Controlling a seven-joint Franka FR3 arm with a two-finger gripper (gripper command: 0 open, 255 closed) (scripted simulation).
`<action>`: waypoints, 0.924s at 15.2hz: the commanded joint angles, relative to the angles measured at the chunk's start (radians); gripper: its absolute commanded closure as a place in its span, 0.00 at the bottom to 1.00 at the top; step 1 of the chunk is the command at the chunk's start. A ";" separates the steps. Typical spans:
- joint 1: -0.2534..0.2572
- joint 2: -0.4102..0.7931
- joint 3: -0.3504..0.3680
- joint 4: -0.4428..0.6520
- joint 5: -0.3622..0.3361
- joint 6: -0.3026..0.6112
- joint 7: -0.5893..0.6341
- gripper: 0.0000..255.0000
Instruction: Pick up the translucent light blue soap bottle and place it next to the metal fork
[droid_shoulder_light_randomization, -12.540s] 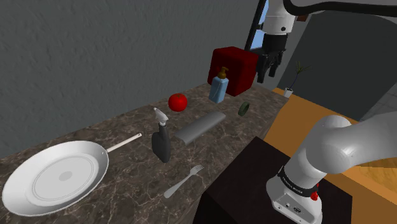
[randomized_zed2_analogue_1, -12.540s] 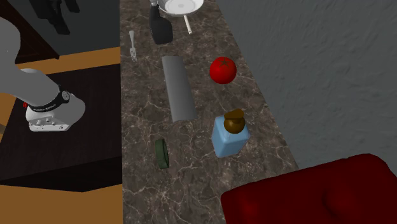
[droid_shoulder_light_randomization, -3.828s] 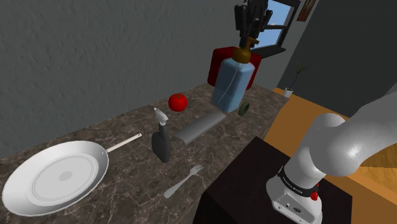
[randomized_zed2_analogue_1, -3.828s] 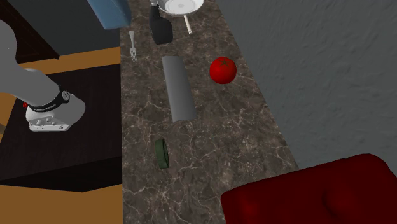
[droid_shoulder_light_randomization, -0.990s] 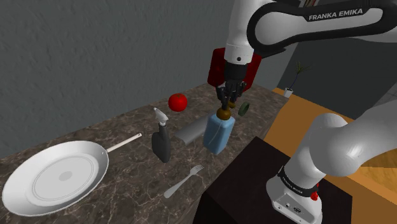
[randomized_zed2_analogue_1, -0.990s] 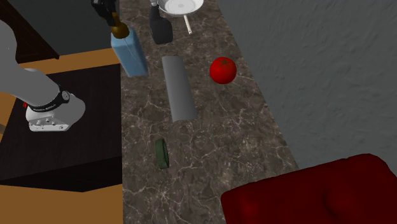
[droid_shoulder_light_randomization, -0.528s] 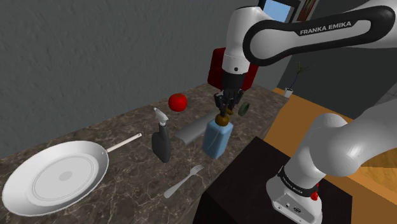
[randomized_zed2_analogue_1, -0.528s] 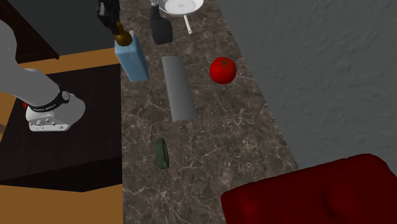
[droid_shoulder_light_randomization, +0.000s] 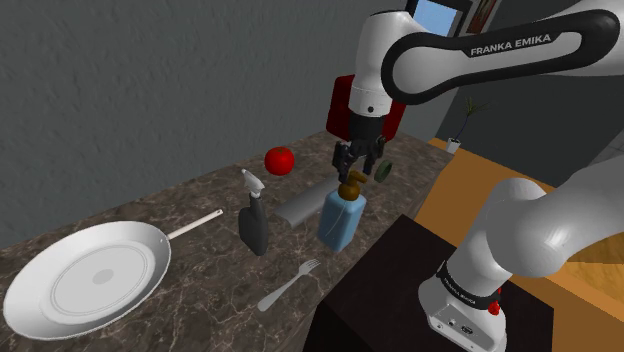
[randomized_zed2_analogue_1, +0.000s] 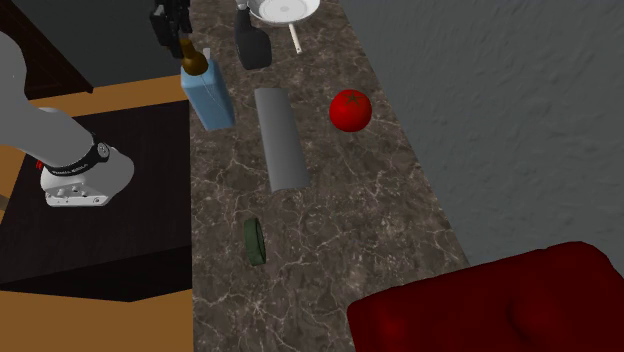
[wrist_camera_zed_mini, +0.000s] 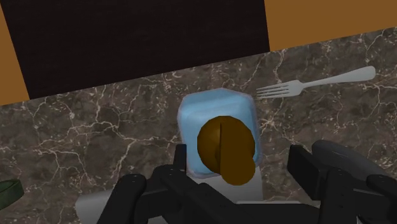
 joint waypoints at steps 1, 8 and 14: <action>0.000 0.000 0.000 0.000 0.000 0.000 0.000 0.00; -0.005 -0.006 -0.009 0.123 -0.009 -0.129 0.002 0.00; -0.005 -0.006 -0.009 0.123 -0.009 -0.129 0.002 0.00</action>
